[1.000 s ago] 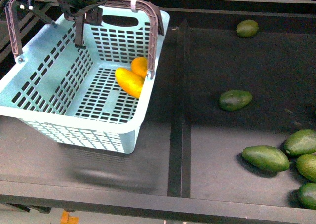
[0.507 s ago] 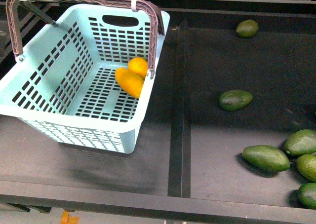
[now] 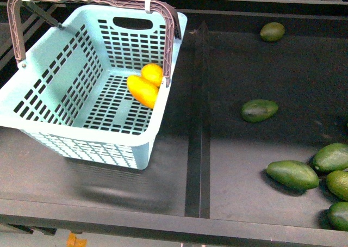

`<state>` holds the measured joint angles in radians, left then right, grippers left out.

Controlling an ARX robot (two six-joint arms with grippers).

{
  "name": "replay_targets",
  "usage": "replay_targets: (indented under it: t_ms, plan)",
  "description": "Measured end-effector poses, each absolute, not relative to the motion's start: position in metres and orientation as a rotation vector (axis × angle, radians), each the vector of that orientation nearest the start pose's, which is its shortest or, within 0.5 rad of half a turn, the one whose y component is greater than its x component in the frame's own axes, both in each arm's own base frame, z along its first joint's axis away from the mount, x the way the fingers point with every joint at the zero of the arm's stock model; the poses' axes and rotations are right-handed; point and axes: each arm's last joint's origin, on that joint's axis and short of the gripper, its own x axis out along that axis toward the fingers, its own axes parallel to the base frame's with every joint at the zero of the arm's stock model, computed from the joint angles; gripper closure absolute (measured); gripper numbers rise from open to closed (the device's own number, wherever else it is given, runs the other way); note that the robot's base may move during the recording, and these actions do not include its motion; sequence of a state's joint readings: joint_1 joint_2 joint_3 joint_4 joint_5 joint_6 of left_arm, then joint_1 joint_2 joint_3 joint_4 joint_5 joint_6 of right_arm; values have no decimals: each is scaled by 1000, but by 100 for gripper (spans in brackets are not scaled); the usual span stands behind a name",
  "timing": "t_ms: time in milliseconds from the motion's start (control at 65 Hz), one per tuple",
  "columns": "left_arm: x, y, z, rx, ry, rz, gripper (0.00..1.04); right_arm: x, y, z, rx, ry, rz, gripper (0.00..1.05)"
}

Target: Pick lemon and mango into basket

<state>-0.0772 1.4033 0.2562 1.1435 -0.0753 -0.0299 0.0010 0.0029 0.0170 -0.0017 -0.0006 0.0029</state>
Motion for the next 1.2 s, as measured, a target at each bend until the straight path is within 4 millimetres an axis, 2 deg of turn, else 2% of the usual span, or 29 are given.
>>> replay_targets:
  t_ms: [215,461,800,1199]
  plan:
    - [192,-1,162,-15,11,3,101,97,0,169,3,-12,1,9]
    - [161,-1,163,-14,13,-3,101,97,0,169,3,-12,2,9]
    - [135,0,168,-11,-2,-3,101,97,0,169,3,-12,2,9]
    - [116,0,172,-11,-17,-4,101,97,0,169,3,-12,2,9]
